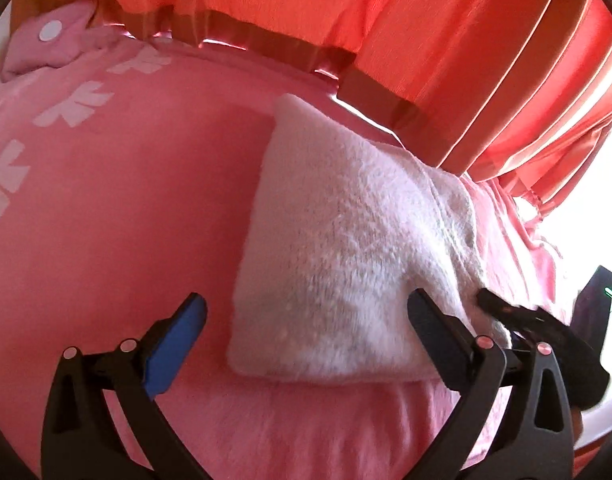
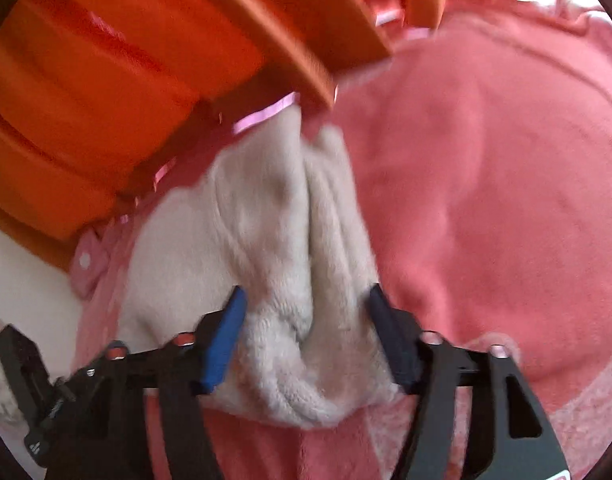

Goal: Fold small clothes

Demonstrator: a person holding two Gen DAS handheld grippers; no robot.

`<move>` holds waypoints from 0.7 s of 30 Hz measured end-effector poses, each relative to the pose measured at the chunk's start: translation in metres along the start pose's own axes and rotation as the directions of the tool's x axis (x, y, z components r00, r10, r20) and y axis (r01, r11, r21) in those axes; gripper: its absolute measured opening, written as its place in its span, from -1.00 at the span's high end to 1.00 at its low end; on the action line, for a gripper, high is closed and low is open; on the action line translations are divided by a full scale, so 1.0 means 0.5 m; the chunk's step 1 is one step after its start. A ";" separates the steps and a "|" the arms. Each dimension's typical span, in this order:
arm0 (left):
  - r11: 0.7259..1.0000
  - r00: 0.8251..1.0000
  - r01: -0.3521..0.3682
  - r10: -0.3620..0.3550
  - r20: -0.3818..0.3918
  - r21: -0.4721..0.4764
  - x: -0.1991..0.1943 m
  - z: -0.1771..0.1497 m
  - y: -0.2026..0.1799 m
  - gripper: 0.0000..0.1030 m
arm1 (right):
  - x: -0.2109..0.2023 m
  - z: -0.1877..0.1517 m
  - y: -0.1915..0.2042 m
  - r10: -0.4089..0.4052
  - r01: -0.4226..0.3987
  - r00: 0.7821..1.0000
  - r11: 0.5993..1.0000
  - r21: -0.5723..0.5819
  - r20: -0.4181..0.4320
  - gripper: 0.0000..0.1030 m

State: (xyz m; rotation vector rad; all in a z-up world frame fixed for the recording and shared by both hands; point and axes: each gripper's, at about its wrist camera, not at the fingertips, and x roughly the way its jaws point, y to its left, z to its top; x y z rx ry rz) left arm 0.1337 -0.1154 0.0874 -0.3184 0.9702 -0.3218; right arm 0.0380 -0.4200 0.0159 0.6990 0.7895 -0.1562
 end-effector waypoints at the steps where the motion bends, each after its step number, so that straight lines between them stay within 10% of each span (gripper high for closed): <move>1: 1.000 1.000 0.000 0.000 0.000 0.000 -0.008 -0.003 0.004 -0.90 | 0.005 0.002 0.009 -0.006 0.006 1.000 1.000 -0.025 0.002 0.10; 6: 1.000 1.000 -0.022 0.022 0.014 0.003 -0.047 -0.009 0.023 -0.90 | -0.004 0.046 0.050 0.116 -0.118 0.992 0.992 -0.046 -0.050 0.56; 11: 0.999 0.999 -0.026 0.025 0.041 0.023 -0.080 0.004 0.027 -0.90 | -0.191 0.082 0.163 0.267 -0.235 0.957 0.942 -0.240 0.112 0.61; 17: 1.000 1.000 -0.024 0.023 0.012 0.014 -0.059 -0.012 0.033 -0.90 | -0.030 0.011 0.049 -0.081 0.073 0.996 0.981 -0.180 -0.039 0.60; 21: 0.999 0.999 -0.031 0.032 -0.037 0.029 -0.031 -0.031 0.031 -0.90 | -0.021 -0.018 -0.030 0.035 -0.037 0.998 0.999 -0.033 -0.058 0.32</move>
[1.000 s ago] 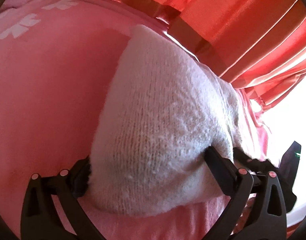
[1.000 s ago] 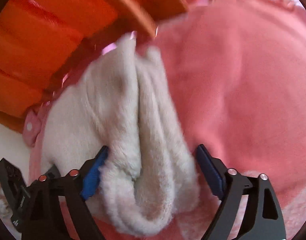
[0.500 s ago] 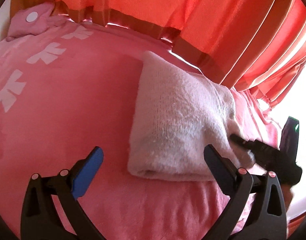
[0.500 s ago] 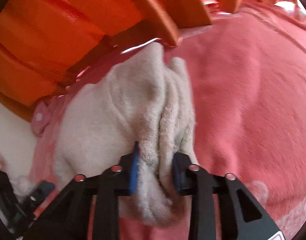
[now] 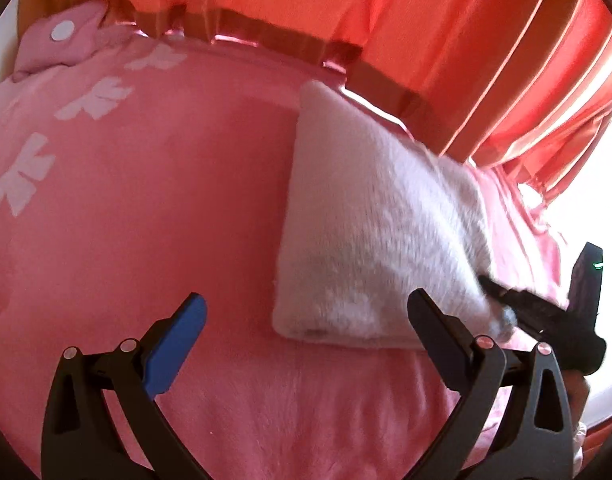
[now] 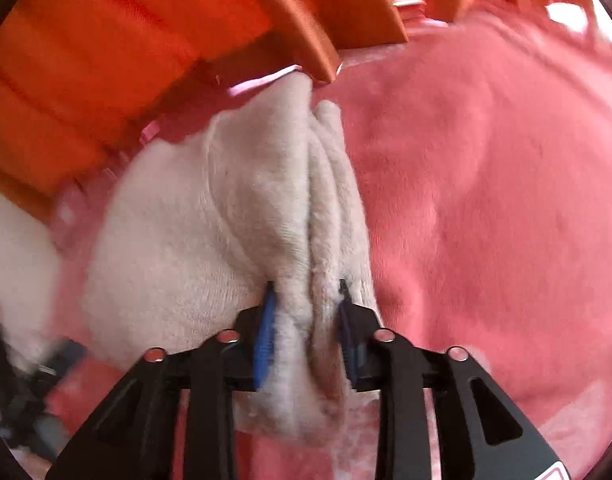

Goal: Fold small clothes

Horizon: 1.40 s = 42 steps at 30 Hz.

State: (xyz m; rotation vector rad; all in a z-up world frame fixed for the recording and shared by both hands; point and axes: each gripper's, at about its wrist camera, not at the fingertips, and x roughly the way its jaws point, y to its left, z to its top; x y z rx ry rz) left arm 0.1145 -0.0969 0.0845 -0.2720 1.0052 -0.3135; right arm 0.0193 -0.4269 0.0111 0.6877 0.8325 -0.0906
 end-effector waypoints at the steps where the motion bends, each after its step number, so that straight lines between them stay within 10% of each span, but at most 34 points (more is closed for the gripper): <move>1: 1.000 1.000 -0.002 0.002 -0.009 0.009 0.006 -0.003 -0.003 -0.90 | -0.012 0.000 0.000 0.007 -0.007 1.000 1.000 0.013 0.009 0.29; 11: 1.000 1.000 -0.004 0.004 -0.028 0.017 0.018 -0.020 -0.009 -0.90 | -0.030 -0.033 0.012 0.061 -0.059 0.997 0.997 0.042 -0.046 0.06; 18: 1.000 1.000 0.000 0.001 -0.007 0.022 0.001 -0.020 -0.019 -0.90 | -0.068 0.021 0.153 0.095 -0.089 0.995 0.985 -0.147 0.035 0.70; 22: 0.999 1.000 -0.009 0.009 0.009 0.035 -0.010 -0.016 -0.016 -0.90 | -0.209 0.066 0.197 0.379 -0.342 0.908 0.917 -0.206 0.179 0.74; 25: 1.000 1.000 -0.009 0.009 0.007 0.012 -0.008 -0.013 -0.006 -0.90 | -0.162 0.051 0.133 0.183 -0.154 0.966 0.975 -0.163 0.182 0.74; 28: 1.000 1.000 0.004 -0.004 -0.013 -0.012 0.003 -0.015 0.003 -0.90 | 0.017 0.001 -0.012 -0.069 0.071 0.993 0.997 0.015 -0.094 0.74; 32: 1.000 1.000 0.000 0.000 -0.030 0.013 0.014 -0.024 -0.010 -0.90 | -0.030 0.001 -0.005 0.016 -0.015 1.000 0.999 0.031 -0.026 0.70; 42: 0.978 0.993 -0.055 0.033 0.113 0.199 0.002 0.075 -0.163 -0.90 | -0.081 -0.012 0.015 -0.108 0.102 0.984 0.993 0.052 0.142 0.38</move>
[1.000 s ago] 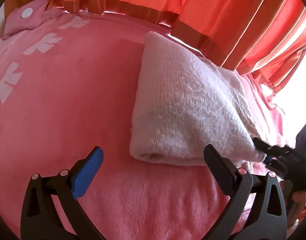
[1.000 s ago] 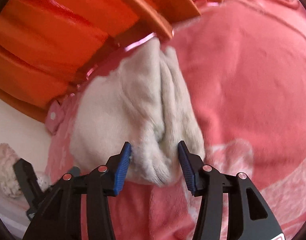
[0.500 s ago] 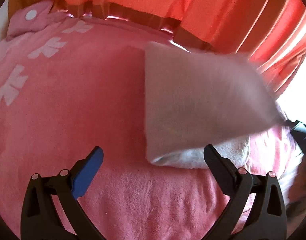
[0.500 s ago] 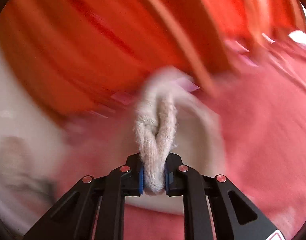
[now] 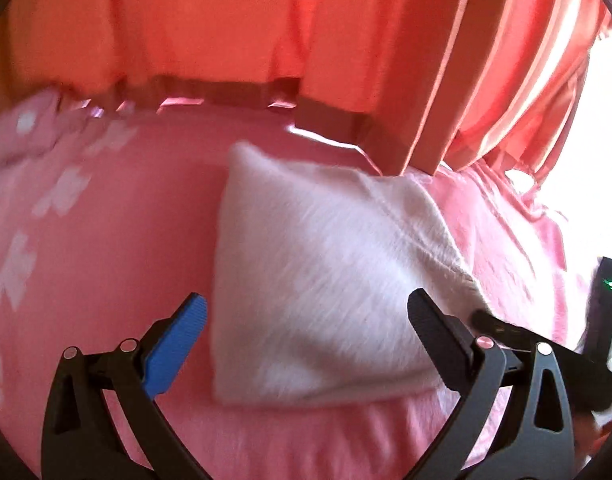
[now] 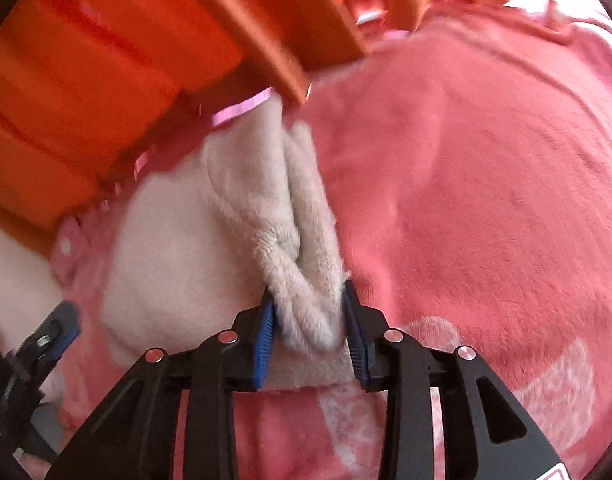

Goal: Fold small clothes

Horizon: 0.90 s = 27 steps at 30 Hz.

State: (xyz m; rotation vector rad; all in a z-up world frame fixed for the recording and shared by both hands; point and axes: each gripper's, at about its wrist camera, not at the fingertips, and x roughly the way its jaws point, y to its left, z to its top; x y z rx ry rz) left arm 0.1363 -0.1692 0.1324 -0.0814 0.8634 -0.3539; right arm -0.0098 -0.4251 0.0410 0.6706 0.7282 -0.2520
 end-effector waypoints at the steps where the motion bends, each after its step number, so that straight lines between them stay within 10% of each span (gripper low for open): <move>1: 1.000 1.000 -0.017 0.017 -0.016 0.014 0.018 0.007 -0.009 -0.90 | -0.013 0.005 0.008 -0.007 0.007 1.000 1.000 -0.008 0.029 0.38; 4: 0.996 0.991 -0.075 0.080 -0.105 0.046 0.092 0.003 -0.022 -0.90 | -0.021 0.034 0.045 0.010 -0.004 0.997 0.997 -0.071 0.076 0.37; 8: 0.980 0.978 -0.161 0.175 -0.111 0.119 0.115 -0.030 -0.029 -0.91 | 0.109 -0.006 0.053 -0.089 0.067 0.986 0.986 -0.155 -0.143 0.35; 11: 0.983 0.979 -0.151 0.163 -0.125 0.101 0.116 -0.057 -0.009 -0.91 | 0.094 -0.016 0.063 -0.088 0.069 0.991 0.981 -0.180 -0.104 0.29; 16: 0.994 0.983 -0.107 0.108 -0.151 0.017 0.109 -0.053 0.019 -0.91 | 0.047 0.032 0.029 -0.022 0.022 1.000 0.999 -0.030 0.015 0.27; 19: 0.995 0.986 -0.094 0.091 -0.137 -0.014 0.099 -0.025 0.034 -0.91 | 0.057 0.073 0.007 -0.064 0.063 0.997 0.998 0.011 0.046 -0.17; 27: 0.959 0.959 0.121 -0.180 -0.220 -0.257 0.191 0.012 0.125 -0.91 | 0.188 0.085 -0.017 0.081 -0.070 0.985 0.995 0.077 -0.150 -0.46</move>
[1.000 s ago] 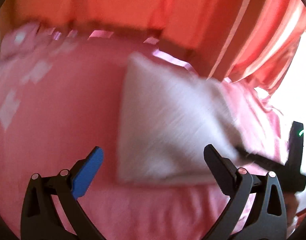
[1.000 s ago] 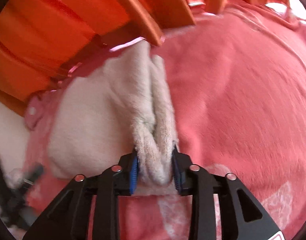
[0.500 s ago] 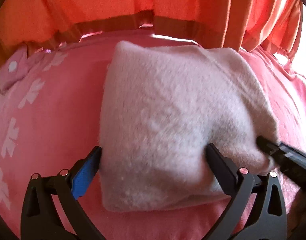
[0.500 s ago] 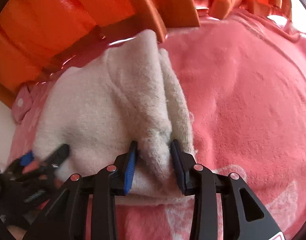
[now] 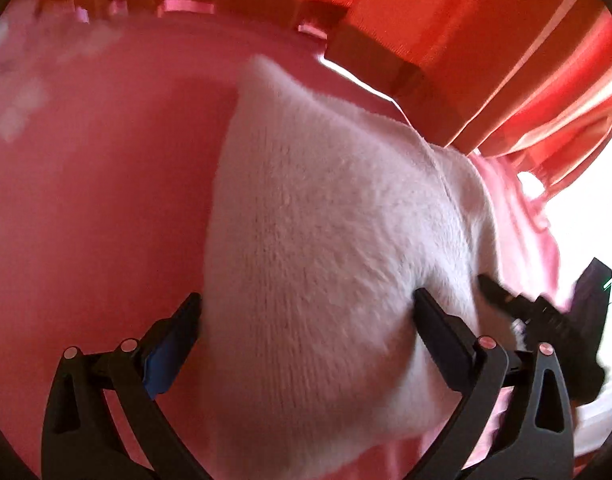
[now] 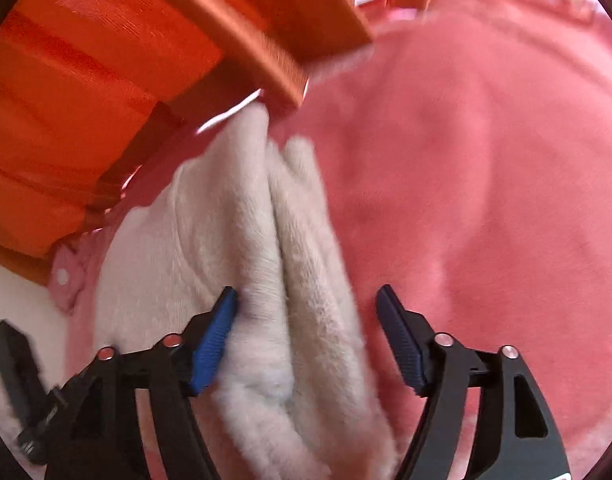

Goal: Fold small clothes

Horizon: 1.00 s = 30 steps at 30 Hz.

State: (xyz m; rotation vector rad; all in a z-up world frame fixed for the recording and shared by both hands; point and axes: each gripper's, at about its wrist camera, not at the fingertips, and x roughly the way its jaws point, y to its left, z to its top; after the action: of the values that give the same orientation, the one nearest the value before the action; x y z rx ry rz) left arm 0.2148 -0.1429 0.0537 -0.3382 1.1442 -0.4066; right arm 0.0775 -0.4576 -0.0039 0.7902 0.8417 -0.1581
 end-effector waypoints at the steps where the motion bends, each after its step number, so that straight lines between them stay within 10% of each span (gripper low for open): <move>1: 0.999 0.999 0.038 -0.038 -0.011 -0.027 0.011 0.000 0.008 -0.91 | 0.002 0.001 -0.001 0.008 -0.008 1.000 1.000 -0.008 0.000 -0.47; 5: 0.989 0.991 0.134 -0.133 0.014 -0.065 0.031 -0.003 0.022 -0.91 | 0.023 0.003 0.013 0.021 -0.022 1.000 0.998 -0.055 -0.019 -0.59; 8: 0.987 0.989 0.150 -0.149 0.015 -0.057 0.023 0.000 0.012 -0.77 | 0.019 0.001 0.044 0.073 -0.077 0.996 0.992 -0.100 -0.042 0.21; 14: 0.967 0.966 0.255 -0.254 0.056 -0.006 -0.070 0.035 0.009 -0.05 | -0.071 0.006 0.143 0.100 -0.084 0.991 0.979 -0.184 0.084 0.43; 25: 0.919 0.876 0.292 -0.368 0.313 0.264 -0.431 0.152 0.007 -0.10 | -0.307 0.009 0.448 0.328 -0.158 0.885 0.879 -0.449 0.331 0.49; 30: 0.954 0.918 0.176 -0.248 0.309 0.242 -0.382 0.166 0.113 -0.46 | -0.119 -0.011 0.450 0.288 -0.189 0.936 0.897 -0.400 0.204 0.22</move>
State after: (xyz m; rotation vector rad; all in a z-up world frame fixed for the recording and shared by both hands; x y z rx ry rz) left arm 0.2313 0.0020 0.2125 -0.3330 0.7229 -0.6318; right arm 0.1289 -0.3044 0.1633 0.4905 0.4967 0.1195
